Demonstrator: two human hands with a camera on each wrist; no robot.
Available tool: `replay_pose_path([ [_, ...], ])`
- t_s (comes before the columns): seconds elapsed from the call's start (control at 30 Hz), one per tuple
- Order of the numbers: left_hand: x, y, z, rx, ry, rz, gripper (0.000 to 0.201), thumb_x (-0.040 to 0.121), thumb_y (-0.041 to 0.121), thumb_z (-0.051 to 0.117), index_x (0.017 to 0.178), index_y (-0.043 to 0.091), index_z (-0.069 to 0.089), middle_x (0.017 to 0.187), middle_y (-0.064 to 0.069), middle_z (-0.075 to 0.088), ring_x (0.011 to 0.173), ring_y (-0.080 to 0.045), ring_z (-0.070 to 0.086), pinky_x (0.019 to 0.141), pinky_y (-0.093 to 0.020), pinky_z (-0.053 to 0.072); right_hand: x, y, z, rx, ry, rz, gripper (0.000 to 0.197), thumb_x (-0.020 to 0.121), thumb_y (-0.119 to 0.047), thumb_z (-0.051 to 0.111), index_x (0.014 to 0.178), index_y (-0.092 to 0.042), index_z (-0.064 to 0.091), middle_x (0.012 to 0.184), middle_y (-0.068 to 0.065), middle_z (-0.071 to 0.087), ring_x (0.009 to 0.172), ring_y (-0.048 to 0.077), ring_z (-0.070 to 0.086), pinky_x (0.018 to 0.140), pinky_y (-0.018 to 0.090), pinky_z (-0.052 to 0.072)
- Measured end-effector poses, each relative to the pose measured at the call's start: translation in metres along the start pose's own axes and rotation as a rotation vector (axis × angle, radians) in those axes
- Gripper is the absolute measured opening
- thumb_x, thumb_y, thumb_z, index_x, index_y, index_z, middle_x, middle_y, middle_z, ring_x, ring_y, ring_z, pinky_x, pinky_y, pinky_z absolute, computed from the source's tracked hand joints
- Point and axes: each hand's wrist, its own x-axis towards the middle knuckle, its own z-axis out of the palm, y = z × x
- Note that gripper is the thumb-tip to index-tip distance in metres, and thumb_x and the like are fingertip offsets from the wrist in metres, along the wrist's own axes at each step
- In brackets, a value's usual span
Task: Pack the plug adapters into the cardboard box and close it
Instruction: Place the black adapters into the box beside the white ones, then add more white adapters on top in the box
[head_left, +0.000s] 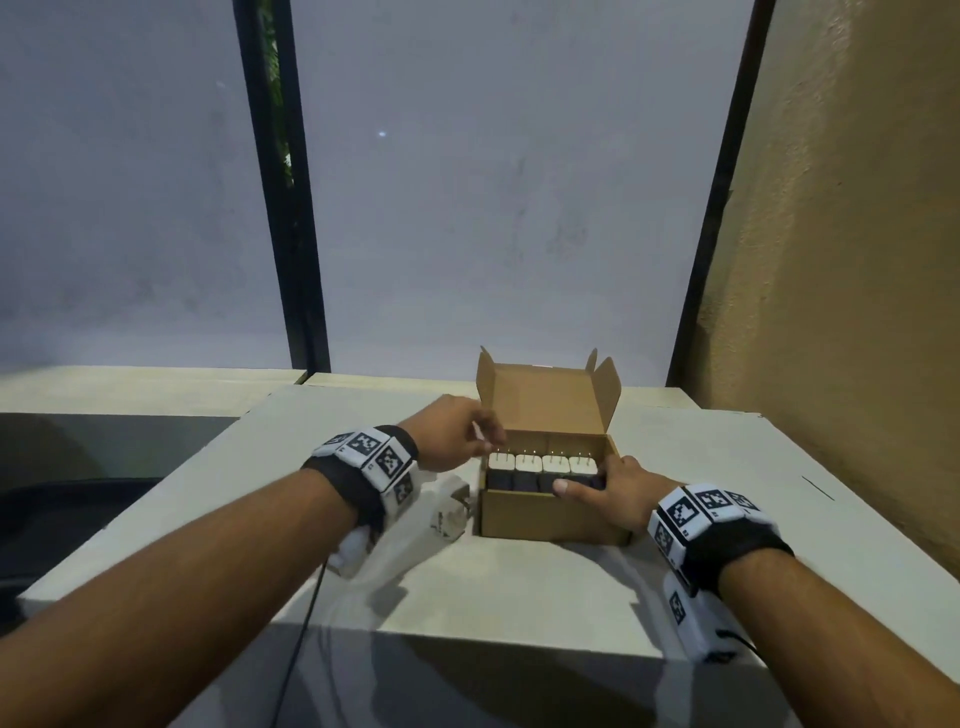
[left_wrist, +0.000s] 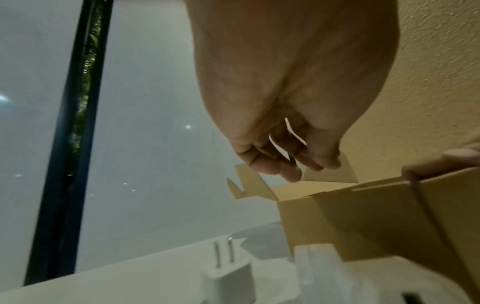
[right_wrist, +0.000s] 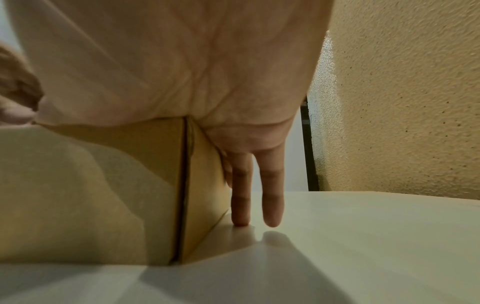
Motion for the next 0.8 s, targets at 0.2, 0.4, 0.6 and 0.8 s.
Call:
replay_pose_path([
  [0.2, -0.033, -0.028, 0.002, 0.064, -0.224, -0.181, 0.062, 0.073, 0.043, 0.080, 0.126, 0.024, 0.053, 0.121, 0.008, 0.058, 0.105, -0.014, 0.058, 0.088, -0.027, 0.047, 0.004, 0.005, 0.001, 0.015, -0.008, 0.000, 0.147, 0.027, -0.115, 0.023, 0.140, -0.025, 0.050, 0.134, 0.007, 0.061, 0.116, 0.029, 0.062, 0.103, 0.048, 0.050],
  [0.4, -0.040, -0.030, 0.023, 0.188, -0.264, -0.194, 0.083, 0.072, 0.044, 0.080, 0.140, 0.020, 0.039, 0.140, 0.001, 0.041, 0.122, -0.021, 0.049, 0.102, -0.033, 0.043, -0.008, -0.002, -0.002, 0.210, 0.022, -0.038, 0.117, 0.066, -0.086, 0.064, 0.153, -0.021, 0.022, 0.150, 0.006, 0.048, 0.132, 0.029, 0.053, 0.110, 0.045, 0.045],
  [0.6, -0.037, -0.028, 0.026, 0.210, -0.253, -0.197, 0.079, 0.075, 0.040, 0.079, 0.141, 0.022, 0.040, 0.142, 0.001, 0.040, 0.124, -0.022, 0.048, 0.101, -0.036, 0.044, -0.005, -0.001, -0.002, 0.212, 0.043, -0.067, 0.123, 0.060, -0.091, 0.062, 0.154, -0.021, 0.025, 0.150, 0.005, 0.049, 0.134, 0.027, 0.052, 0.112, 0.044, 0.043],
  [0.8, -0.035, -0.028, 0.028, 0.255, -0.250, -0.168, 0.073, 0.077, 0.027, 0.078, 0.140, 0.024, 0.041, 0.140, -0.003, 0.044, 0.124, -0.024, 0.048, 0.100, -0.032, 0.043, 0.000, 0.004, 0.000, 0.197, 0.045, -0.068, 0.118, 0.063, -0.088, 0.061, 0.154, -0.022, 0.024, 0.151, 0.005, 0.048, 0.133, 0.028, 0.052, 0.111, 0.045, 0.044],
])
